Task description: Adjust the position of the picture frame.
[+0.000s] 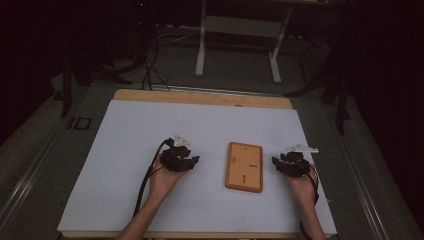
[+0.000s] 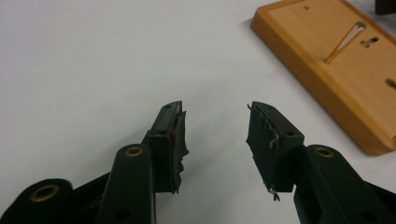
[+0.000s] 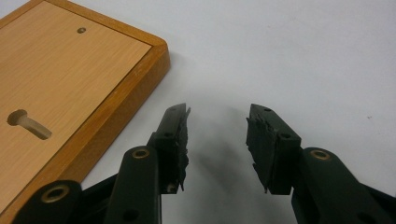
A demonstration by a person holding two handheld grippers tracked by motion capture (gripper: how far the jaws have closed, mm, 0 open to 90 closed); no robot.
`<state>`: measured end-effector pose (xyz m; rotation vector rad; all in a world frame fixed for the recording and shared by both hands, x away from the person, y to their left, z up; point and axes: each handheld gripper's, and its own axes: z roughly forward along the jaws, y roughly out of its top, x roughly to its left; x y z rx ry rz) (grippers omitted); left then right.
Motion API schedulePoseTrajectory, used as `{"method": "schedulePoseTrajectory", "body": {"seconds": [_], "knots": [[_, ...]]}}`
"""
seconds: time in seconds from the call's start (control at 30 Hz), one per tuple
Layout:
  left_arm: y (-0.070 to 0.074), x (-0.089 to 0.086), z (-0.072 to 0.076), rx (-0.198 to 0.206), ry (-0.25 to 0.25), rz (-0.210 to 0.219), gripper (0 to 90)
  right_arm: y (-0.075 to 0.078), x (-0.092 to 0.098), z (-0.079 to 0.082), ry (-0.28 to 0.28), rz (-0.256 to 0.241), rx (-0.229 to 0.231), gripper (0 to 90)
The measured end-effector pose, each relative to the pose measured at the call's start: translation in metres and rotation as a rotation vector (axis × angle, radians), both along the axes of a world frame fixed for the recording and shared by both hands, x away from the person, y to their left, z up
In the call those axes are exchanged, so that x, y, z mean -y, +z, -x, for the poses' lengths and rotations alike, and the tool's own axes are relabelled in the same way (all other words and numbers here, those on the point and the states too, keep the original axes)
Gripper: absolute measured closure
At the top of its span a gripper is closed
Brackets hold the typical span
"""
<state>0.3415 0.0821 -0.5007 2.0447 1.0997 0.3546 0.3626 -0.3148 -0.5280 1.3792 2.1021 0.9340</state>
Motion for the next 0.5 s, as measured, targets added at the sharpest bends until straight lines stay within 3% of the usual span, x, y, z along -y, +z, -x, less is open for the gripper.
{"method": "schedulePoseTrajectory", "body": {"seconds": [0.37,0.5], "knots": [[0.003,0.024,-0.003,0.001,-0.041,0.019,55.4,0.000,-0.001,0.001,0.007,0.002,0.010,56.0],[0.004,0.035,-0.001,0.001,-0.062,0.045,55.1,0.001,0.000,0.001,0.006,0.001,0.012,55.3]]}}
